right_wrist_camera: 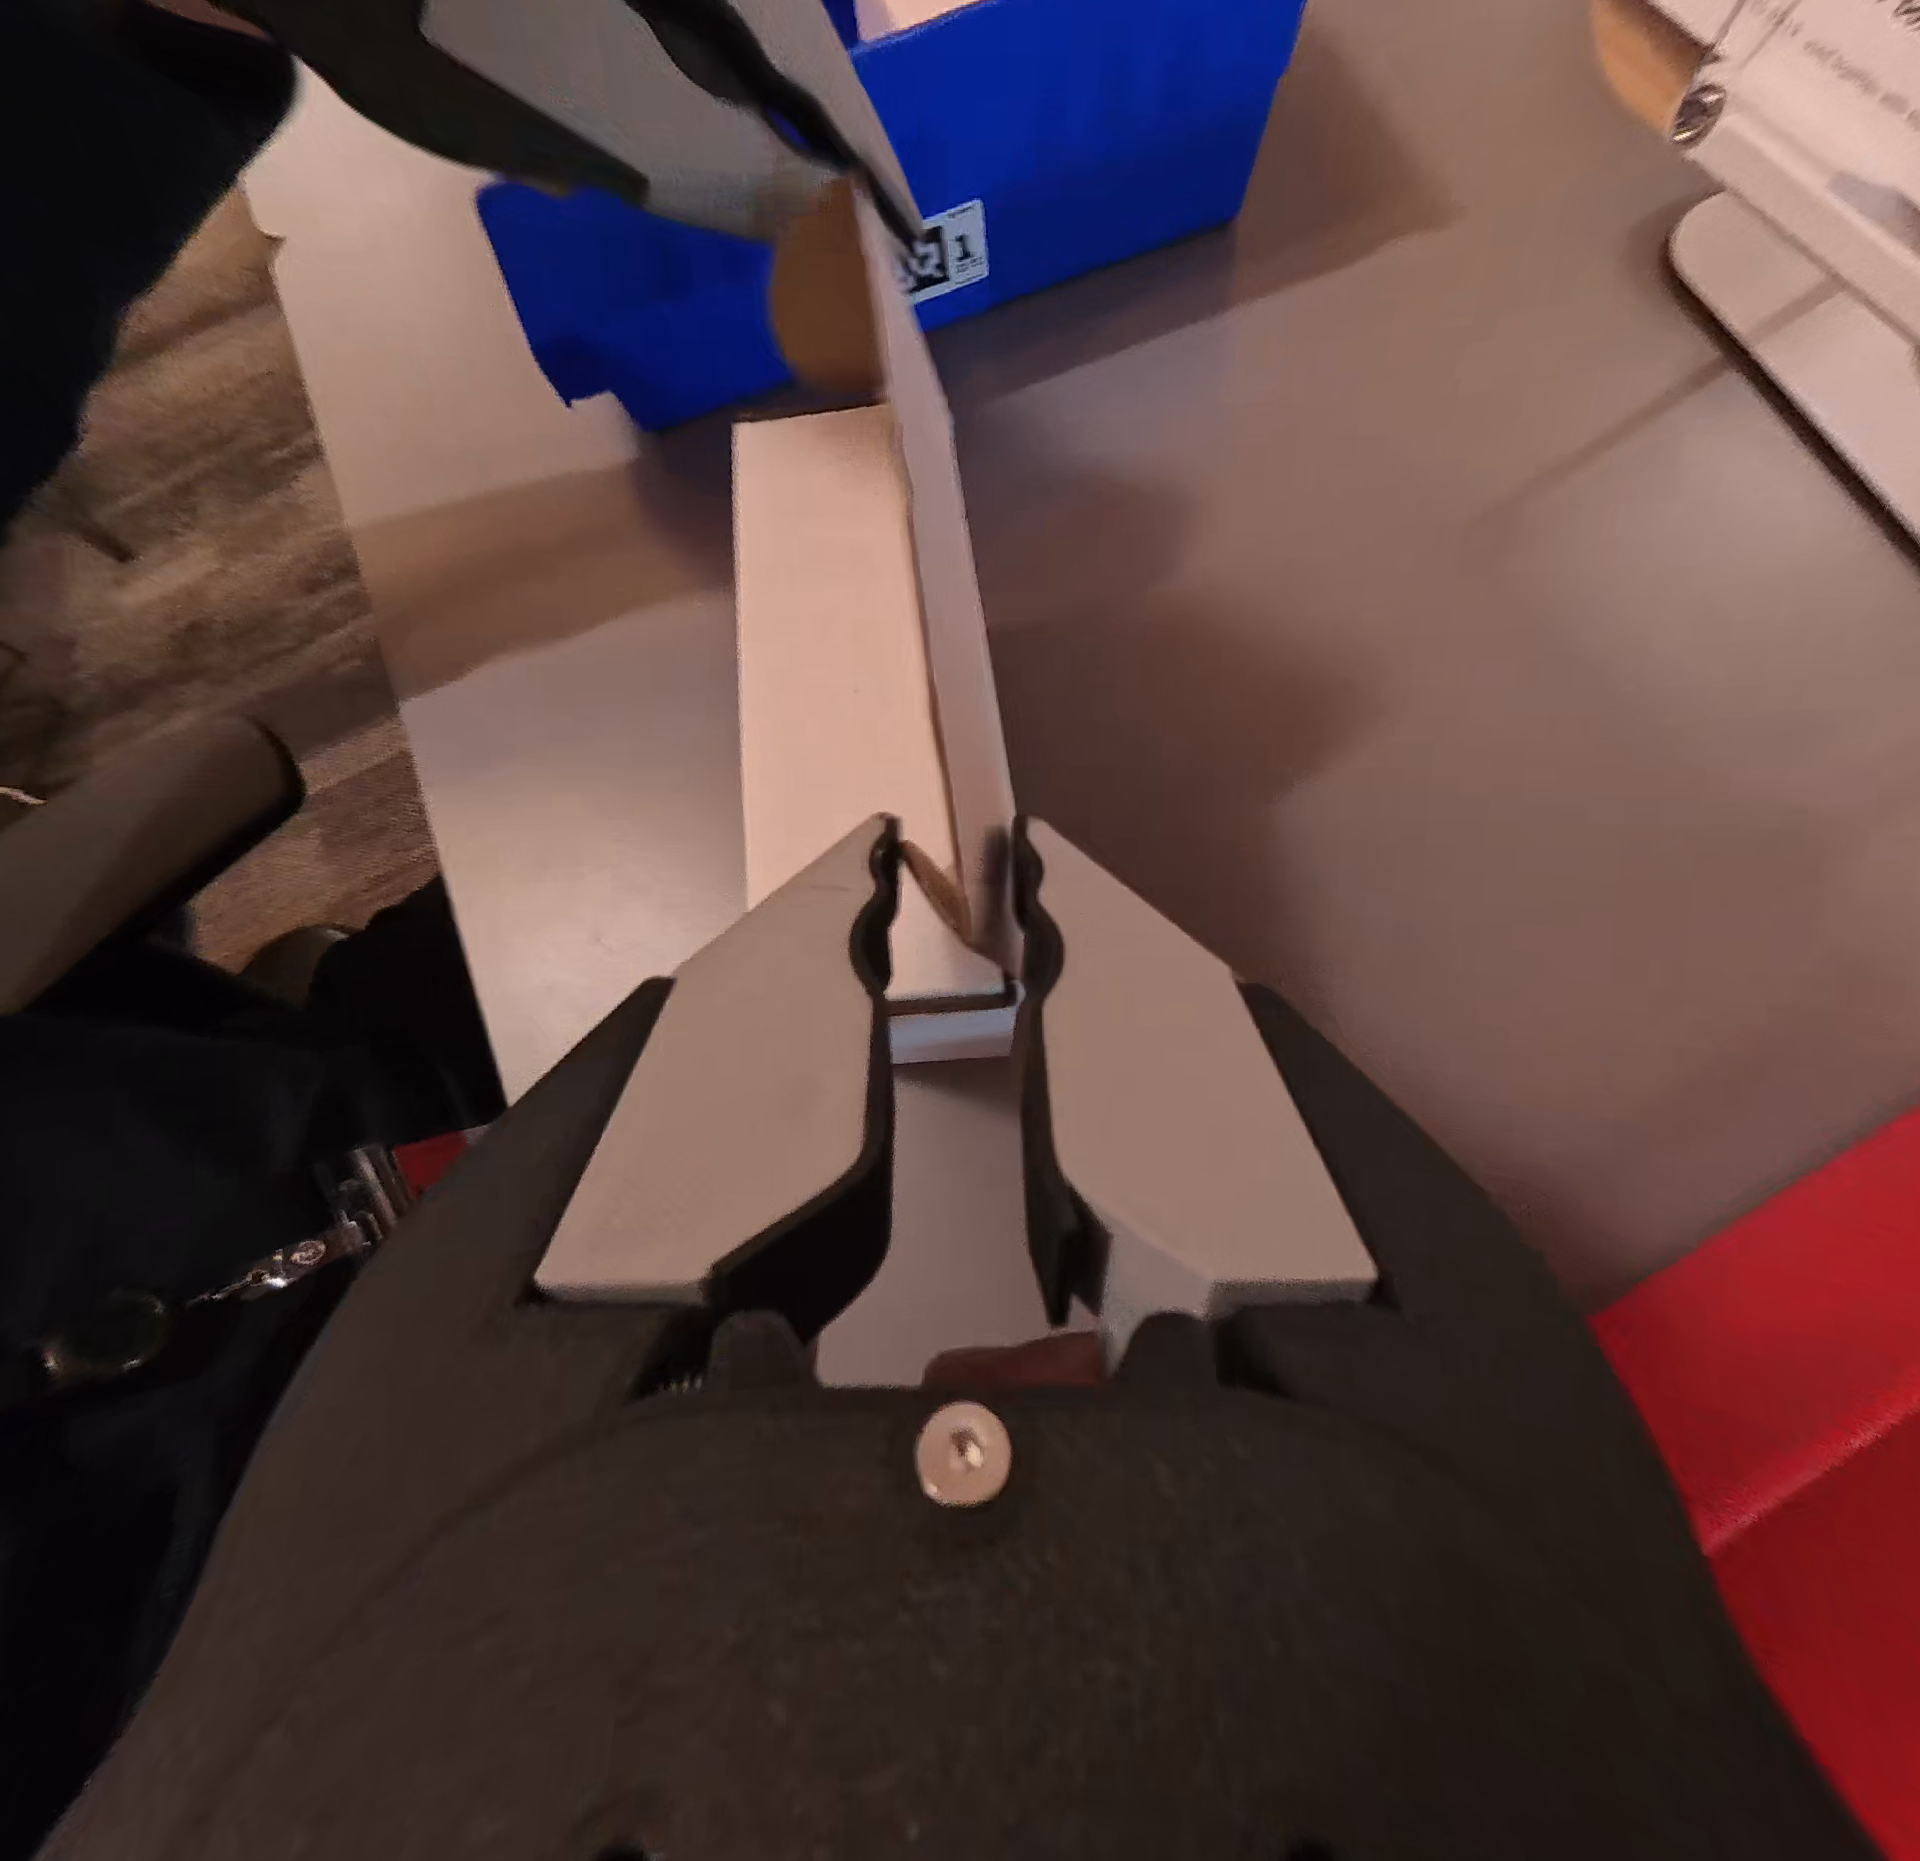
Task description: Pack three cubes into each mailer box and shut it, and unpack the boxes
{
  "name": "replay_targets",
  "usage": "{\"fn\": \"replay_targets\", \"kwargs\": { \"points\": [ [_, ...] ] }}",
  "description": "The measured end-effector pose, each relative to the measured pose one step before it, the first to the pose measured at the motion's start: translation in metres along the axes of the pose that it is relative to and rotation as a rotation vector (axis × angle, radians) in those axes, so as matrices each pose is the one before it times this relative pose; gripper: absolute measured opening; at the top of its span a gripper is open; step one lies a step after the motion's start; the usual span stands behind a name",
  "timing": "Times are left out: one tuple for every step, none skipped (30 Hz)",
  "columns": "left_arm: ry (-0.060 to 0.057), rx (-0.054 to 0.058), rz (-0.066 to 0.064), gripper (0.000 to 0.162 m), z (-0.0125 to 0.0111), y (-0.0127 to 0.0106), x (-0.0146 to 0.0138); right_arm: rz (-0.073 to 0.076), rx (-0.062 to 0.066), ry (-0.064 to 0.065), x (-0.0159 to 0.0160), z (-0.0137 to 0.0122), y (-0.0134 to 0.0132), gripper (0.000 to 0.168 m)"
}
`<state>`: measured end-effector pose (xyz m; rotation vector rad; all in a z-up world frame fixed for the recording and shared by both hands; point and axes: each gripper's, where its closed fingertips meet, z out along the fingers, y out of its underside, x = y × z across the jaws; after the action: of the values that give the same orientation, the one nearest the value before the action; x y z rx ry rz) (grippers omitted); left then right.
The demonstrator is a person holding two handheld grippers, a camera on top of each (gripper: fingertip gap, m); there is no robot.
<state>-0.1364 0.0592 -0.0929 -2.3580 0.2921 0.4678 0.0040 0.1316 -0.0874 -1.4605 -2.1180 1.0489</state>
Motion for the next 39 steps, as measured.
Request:
{"fn": "replay_targets", "kwargs": {
  "points": [
    [0.0507, 0.018, 0.056, 0.0, 0.00377, -0.00371, 0.00856, 0.0127, 0.0033, -0.0239, -0.00124, 0.00076, -0.00052, 0.018],
    [0.0711, 0.0315, 0.0312, 0.0, 0.00214, -0.00507, 0.01073, 0.0175, 0.0023, -0.0302, -0.00123, 0.00008, -0.00035, 0.018],
    [0.0713, 0.04, 0.0051, 0.0, 0.00079, -0.007, 0.00953, 0.0218, 0.0044, -0.0353, -0.00096, -0.00022, -0.00065, 0.018],
    [0.0561, 0.0496, 0.0031, 0.0, -0.00024, -0.00855, 0.00718, 0.0191, 0.0051, -0.0404, -0.00122, -0.0004, -0.00054, 0.017],
    [0.0162, 0.0294, 0.01, 0.0, -0.00012, -0.00492, 0.00085, 0.0141, 0.0039, -0.0381, -0.00023, -0.00065, -0.00021, 0.018],
    [-0.0118, 0.0038, 0.0096, 0.0, 0.00075, -0.00065, -0.00431, 0.0098, 0.0009, -0.039, 0.00002, -0.00057, -0.00006, 0.018],
    [0.019, 0.0173, -0.0027, 0.0, 0.00035, -0.00267, 0.00054, 0.0033, -0.0049, -0.048, -0.00129, -0.00076, 0.00065, 0.019],
    [0.0335, 0.0174, -0.0055, 0.0, 0.00017, -0.00236, 0.0032, -0.0027, -0.0104, -0.0552, -0.00235, -0.00105, 0.00158, 0.019],
    [0.0236, 0.0103, 0.0043, 0.0, 0.0003, -0.00058, 0.00202, -0.0014, -0.0118, -0.0548, -0.00258, -0.00118, 0.00182, 0.02],
    [0.0242, 0.0156, 0.0002, 0.0, 0.00037, -0.00132, 0.00267, -0.0022, -0.0128, -0.0477, -0.00208, -0.00118, 0.00176, 0.02],
    [0.0277, 0.0192, -0.0057, 0.0, 0.00018, -0.00196, 0.00328, -0.0046, -0.0104, -0.0327, -0.00055, -0.00131, 0.00131, 0.021],
    [0.0189, 0.0124, -0.0059, 0.0, 0.00052, -0.00076, 0.00202, -0.0083, -0.0069, -0.0175, 0.00077, -0.00104, 0.00058, 0.021],
    [0.0011, 0.0093, -0.0059, 0.0, 0.00116, -0.00025, -0.00053, -0.0114, -0.0056, -0.012, 0.00057, -0.00094, 0.00043, 0.021],
    [-0.0019, 0.0125, -0.006, 0.0, 0.00106, -0.00099, -0.00089, -0.0147, -0.0089, -0.0142, -0.00059, -0.00058, 0.00071, 0.021],
    [0.0059, 0.0088, -0.007, 0.0, 0.00048, -0.00086, 0.00016, -0.0195, -0.0103, -0.009, -0.00071, -0.00058, 0.00059, 0.021],
    [0.0031, 0.0094, -0.0058, 0.0, 0.00003, -0.00146, -0.0003, -0.0267, -0.0098, 0.0014, -0.00004, -0.00065, 0.00064, 0.021],
    [-0.0024, 0.0105, -0.0026, 0.0, -0.00003, -0.00173, -0.00095, -0.031, -0.0104, 0.0063, -0.00003, -0.00062, 0.0006, 0.021],
    [-0.0075, 0.0146, 0.0022, 0.0, 0.00007, -0.00231, -0.00139, -0.0272, -0.0105, 0.01, 0.00017, -0.00069, 0.00058, 0.021],
    [-0.0102, 0.0157, 0.0004, 0.0, 0.00015, -0.00242, -0.00197, -0.0198, -0.0092, 0.0119, 0.00052, -0.00044, 0.00029, 0.021],
    [-0.0088, 0.009, -0.001, 0.0, 0.00035, -0.00146, -0.00218, -0.013, -0.0068, 0.008, 0.00027, -0.00012, 0.00011, 0.021],
    [0.0023, 0.0001, -0.0001, 0.0, 0.00076, 0.0, -0.00044, -0.0082, -0.0037, 0.002, -0.00028, 0.00009, 0.00006, 0.02],
    [0.0034, 0.0036, 0.0017, 0.0, 0.00062, -0.00027, -0.0002, -0.0053, -0.0023, -0.0016, -0.00045, 0.00013, -0.00005, 0.021],
    [0.0006, 0.0013, 0.0033, 0.0, 0.00036, -0.00022, -0.0008, -0.0054, -0.0022, -0.0031, -0.00058, -0.0001, 0.00022, 0.021],
    [0.0092, 0.0056, 0.007, 0.0, -0.0002, -0.00087, 0.00025, -0.0072, -0.0022, -0.0042, -0.00084, -0.00015, 0.00022, 0.021],
    [0.0137, 0.0096, 0.0053, 0.0, -0.00054, -0.00128, 0.00114, -0.0077, -0.0032, -0.0004, -0.00039, -0.00042, 0.00043, 0.021],
    [0.019, 0.0084, 0.0042, 0.0, -0.00072, -0.00099, 0.00217, -0.0045, -0.0042, 0.0072, 0.00081, -0.00078, 0.00051, 0.02],
    [0.0255, 0.007, 0.0043, 0.0, -0.00136, -0.00069, 0.00366, 0.0007, -0.006, 0.0146, 0.00216, -0.00095, 0.00092, 0.015],
    [0.0287, 0.0083, 0.0015, 0.0, -0.0017, -0.00093, 0.00472, 0.0038, -0.0053, 0.0243, 0.00374, -0.00086, 0.00074, 0.011],
    [0.0248, 0.0, -0.014, 0.0, -0.00135, -0.0006, 0.00436, 0.0042, -0.005, 0.0314, 0.00472, -0.00055, 0.00072, 0.009],
    [0.0245, -0.0024, -0.0205, 0.0, -0.00095, -0.00102, 0.00471, -0.001, -0.0057, 0.0214, 0.0029, 0.00004, 0.00057, 0.008],
    [0.0254, -0.0024, -0.0085, 0.0, -0.00059, -0.00143, 0.00569, -0.0075, -0.0032, 0.0062, -0.00015, 0.00065, -0.00009, 0.008],
    [0.014, -0.0062, 0.0031, 0.0, 0.00012, -0.00101, 0.00482, -0.008, -0.0004, 0.0032, -0.0011, 0.00139, -0.00094, 0.008],
    [-0.0086, -0.0234, -0.0012, 0.0, 0.00124, 0.00089, 0.00132, -0.0044, -0.0023, 0.0104, -0.00019, 0.00195, -0.00138, 0.008],
    [-0.0253, -0.0466, -0.0101, 0.0, 0.00259, 0.00329, -0.00143, -0.0043, -0.0026, 0.0147, 0.00003, 0.00257, -0.00199, 0.004],
    [-0.0196, -0.0534, -0.0073, 0.0, 0.00321, 0.00315, 0.00055, -0.0096, -0.0082, 0.0093, -0.00144, 0.0028, -0.00167, 0.005],
    [-0.0279, -0.0569, 0.0044, 0.0, 0.00269, 0.00269, 0.00064, -0.0192, -0.0126, 0.0153, -0.00131, 0.00217, -0.00109, 0.007],
    [-0.0411, -0.0389, 0.0151, 0.0, 0.00029, -0.0004, 0.00017, -0.0251, -0.0111, 0.0171, -0.00129, 0.00087, -0.00078, 0.007],
    [-0.0345, -0.0342, 0.0224, 0.0, -0.00145, -0.00014, 0.0018, -0.019, -0.0074, 0.009, -0.00209, -0.00004, -0.00079, 0.007],
    [-0.027, -0.0221, 0.0191, 0.0, -0.00233, -0.00015, 0.00254, -0.0086, -0.0038, 0.0033, -0.00226, -0.00055, -0.00075, 0.009]
  ]
}}
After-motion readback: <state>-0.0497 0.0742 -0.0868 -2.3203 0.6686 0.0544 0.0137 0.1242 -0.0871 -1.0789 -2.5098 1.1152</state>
